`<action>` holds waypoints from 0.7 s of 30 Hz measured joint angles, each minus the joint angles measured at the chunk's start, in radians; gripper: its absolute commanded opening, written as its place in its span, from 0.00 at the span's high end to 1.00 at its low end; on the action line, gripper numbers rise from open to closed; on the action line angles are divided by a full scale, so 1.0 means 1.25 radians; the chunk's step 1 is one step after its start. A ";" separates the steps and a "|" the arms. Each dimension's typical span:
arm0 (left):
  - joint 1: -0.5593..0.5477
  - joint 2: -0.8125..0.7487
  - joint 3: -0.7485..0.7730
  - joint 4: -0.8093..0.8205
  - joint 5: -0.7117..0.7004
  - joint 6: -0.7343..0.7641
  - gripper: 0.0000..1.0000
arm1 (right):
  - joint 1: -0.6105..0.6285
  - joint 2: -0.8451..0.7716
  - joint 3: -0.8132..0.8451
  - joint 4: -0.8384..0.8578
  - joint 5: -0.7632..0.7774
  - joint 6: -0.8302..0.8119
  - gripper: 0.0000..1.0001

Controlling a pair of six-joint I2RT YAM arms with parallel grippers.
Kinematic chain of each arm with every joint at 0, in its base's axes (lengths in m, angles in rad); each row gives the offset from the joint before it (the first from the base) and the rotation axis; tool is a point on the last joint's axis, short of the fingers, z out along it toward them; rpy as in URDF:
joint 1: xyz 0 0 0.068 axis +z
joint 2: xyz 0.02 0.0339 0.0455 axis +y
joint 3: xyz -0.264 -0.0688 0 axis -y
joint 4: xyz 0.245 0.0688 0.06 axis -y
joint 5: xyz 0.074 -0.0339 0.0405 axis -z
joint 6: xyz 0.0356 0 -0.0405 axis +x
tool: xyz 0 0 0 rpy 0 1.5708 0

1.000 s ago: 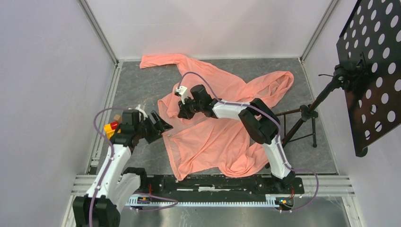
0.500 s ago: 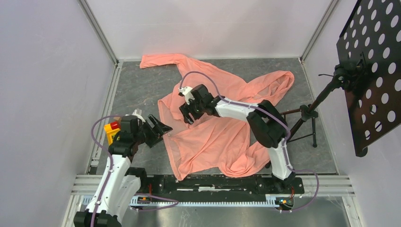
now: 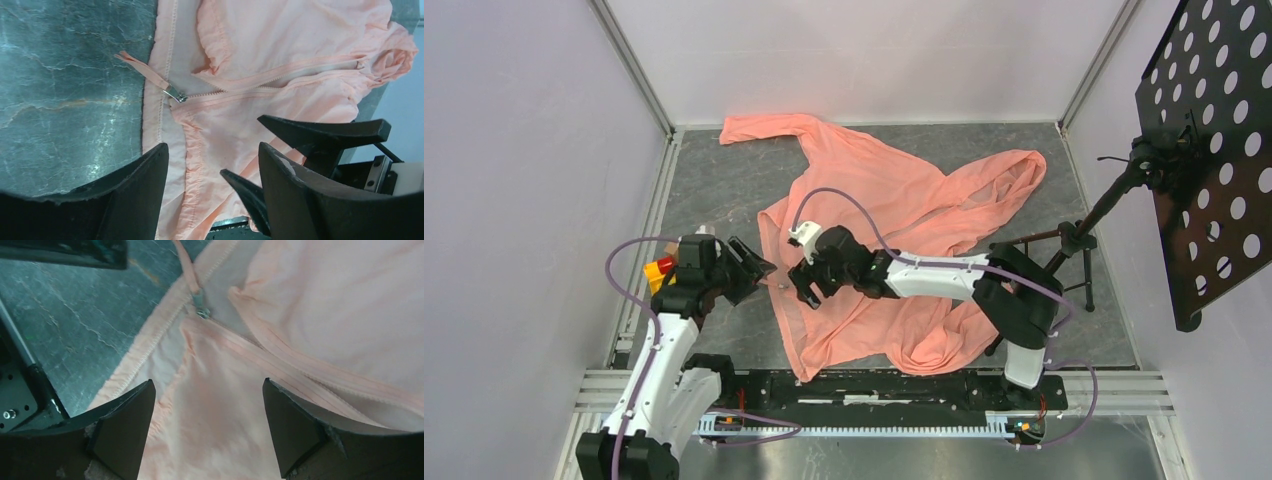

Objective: Zip up the jacket

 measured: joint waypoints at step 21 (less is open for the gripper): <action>0.000 0.046 -0.014 0.011 0.028 -0.003 0.44 | 0.085 0.096 -0.055 0.204 0.071 -0.092 0.68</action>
